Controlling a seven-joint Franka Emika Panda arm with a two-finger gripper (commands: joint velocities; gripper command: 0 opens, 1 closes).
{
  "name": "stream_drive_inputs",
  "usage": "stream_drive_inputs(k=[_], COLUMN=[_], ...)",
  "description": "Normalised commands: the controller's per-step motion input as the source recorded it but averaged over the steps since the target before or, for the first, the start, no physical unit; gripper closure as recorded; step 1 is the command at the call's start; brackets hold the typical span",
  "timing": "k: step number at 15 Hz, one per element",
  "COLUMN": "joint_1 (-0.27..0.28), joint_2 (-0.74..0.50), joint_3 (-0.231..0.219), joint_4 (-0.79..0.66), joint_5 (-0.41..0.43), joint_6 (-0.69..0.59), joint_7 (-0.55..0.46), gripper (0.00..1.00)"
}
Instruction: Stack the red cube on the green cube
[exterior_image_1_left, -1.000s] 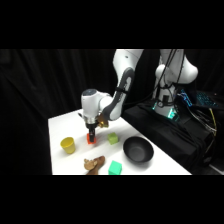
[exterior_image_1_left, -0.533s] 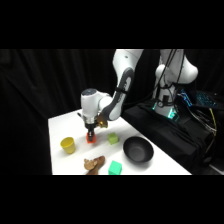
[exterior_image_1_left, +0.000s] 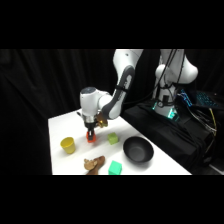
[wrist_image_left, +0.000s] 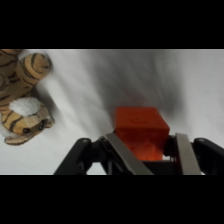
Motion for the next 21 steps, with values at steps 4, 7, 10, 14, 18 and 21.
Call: stream_drive_inputs(k=[4,7,10,14,18,21], joint_1=[-0.010,-0.066,-0.060,-0.011,0.047,0.086], joint_2=[-0.39,-0.26,-0.18,-0.14,-0.14,-0.18], joint_3=[0.075,0.145,0.160,0.151,0.112,0.073], joint_4=[-0.07,0.06,0.11,0.11,0.02,-0.07], joint_5=[-0.099,-0.099,-0.090,-0.087,-0.097,-0.127], joint_6=[-0.43,-0.42,-0.36,-0.27,-0.19,-0.13], joint_7=[-0.18,-0.20,-0.18,-0.14,-0.10,-0.04], gripper=[0.75,0.75,0.75,0.75,0.75,0.75])
